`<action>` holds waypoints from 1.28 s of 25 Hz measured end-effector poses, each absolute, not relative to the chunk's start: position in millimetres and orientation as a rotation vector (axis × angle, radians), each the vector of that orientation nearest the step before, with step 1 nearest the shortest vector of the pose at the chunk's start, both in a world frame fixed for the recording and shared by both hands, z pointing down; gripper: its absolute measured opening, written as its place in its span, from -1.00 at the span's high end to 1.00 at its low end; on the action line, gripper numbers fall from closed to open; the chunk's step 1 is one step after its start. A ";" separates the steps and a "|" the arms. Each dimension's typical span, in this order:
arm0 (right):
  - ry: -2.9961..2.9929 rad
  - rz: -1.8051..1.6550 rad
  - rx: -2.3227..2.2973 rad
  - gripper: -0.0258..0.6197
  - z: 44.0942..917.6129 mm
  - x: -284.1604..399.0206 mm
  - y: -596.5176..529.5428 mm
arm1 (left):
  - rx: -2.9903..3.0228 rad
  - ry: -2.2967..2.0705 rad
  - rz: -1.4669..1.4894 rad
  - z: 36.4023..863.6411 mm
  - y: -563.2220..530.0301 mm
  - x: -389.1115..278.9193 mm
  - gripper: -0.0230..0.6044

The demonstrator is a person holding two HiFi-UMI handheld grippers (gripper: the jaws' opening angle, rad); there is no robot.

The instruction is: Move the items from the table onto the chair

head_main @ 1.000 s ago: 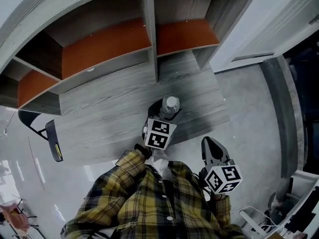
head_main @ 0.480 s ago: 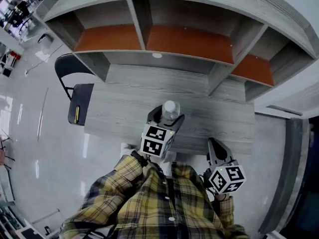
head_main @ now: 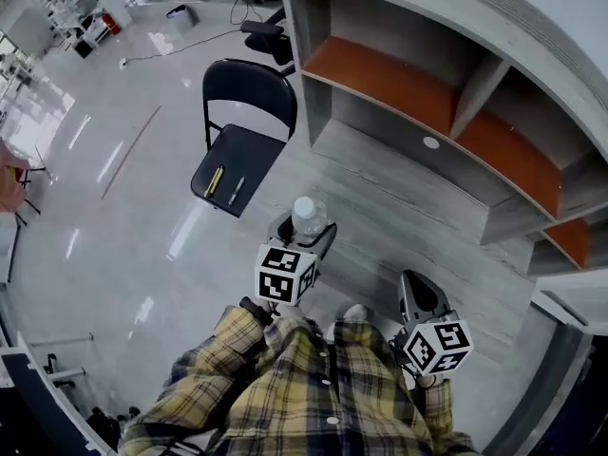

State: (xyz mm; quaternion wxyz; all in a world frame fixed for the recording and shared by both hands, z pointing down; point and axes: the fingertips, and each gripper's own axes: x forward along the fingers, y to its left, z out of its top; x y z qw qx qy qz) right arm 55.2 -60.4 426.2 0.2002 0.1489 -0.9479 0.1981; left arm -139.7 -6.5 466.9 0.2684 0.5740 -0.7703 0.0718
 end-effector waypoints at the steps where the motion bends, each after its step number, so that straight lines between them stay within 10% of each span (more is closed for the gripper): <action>1: -2.643 0.551 0.387 0.87 429.1 36.4 -51.7 | 1.522 -2.090 0.186 468.7 6.0 -157.7 -0.11; 17: -2.530 0.552 0.126 0.87 480.9 -241.5 70.5 | 1.280 -2.192 0.213 542.2 140.4 -462.9 -0.11; 32: -2.483 0.564 0.055 0.87 569.6 -351.3 80.5 | 1.156 -2.148 0.211 789.3 143.8 -580.7 -0.11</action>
